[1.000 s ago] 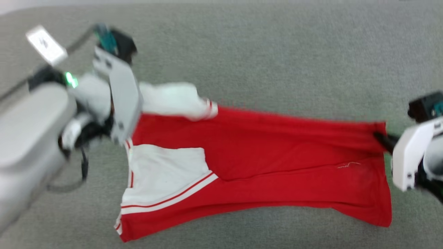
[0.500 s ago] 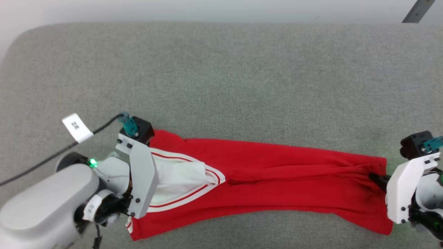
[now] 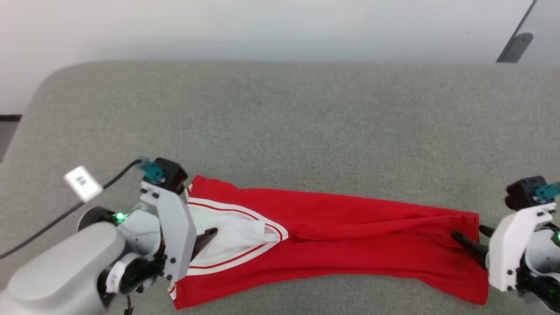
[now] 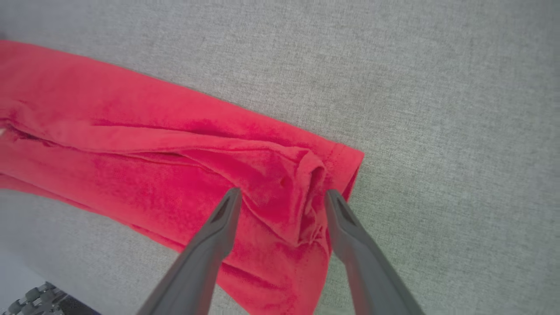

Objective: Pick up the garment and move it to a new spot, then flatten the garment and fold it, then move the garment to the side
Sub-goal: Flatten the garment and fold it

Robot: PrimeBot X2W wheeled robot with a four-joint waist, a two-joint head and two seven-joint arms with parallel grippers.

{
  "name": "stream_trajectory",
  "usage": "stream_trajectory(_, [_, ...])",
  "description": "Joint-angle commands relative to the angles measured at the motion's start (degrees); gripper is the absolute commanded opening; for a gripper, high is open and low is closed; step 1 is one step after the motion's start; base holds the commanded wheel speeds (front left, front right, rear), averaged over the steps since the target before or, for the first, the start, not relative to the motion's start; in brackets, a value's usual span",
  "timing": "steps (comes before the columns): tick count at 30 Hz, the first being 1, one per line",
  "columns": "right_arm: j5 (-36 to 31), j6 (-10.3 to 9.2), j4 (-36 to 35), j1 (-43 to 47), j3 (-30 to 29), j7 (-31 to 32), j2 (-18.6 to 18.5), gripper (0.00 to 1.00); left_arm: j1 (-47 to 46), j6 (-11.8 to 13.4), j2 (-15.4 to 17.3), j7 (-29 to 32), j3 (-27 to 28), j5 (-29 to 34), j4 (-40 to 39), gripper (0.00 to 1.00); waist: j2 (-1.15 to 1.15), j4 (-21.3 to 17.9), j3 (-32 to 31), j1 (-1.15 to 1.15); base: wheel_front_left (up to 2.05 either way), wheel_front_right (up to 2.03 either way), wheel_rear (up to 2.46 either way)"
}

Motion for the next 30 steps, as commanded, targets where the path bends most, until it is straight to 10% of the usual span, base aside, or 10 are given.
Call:
stream_trajectory(1, [0.9,-0.1,-0.2,1.4,-1.6,0.5,-0.1,1.0,1.7,0.0,0.6,-2.4,0.7,0.5,-0.7,1.0,0.0,0.7,-1.9,0.0,0.0,0.0,0.0])
stream_trajectory(21, [-2.4,-0.1,3.4,6.5,-15.7,11.4,1.4,1.0,19.1,8.7,3.7,-41.5,10.8,4.7,-5.5,1.0,0.0,7.3,-2.4,0.0,0.0,0.0,0.0])
stream_trajectory(30, [-3.4,-0.1,9.1,4.5,-16.6,12.3,2.5,1.0,25.0,10.3,1.0,-46.5,17.1,6.8,-4.0,1.0,0.0,10.7,-1.2,0.0,0.0,0.0,0.0])
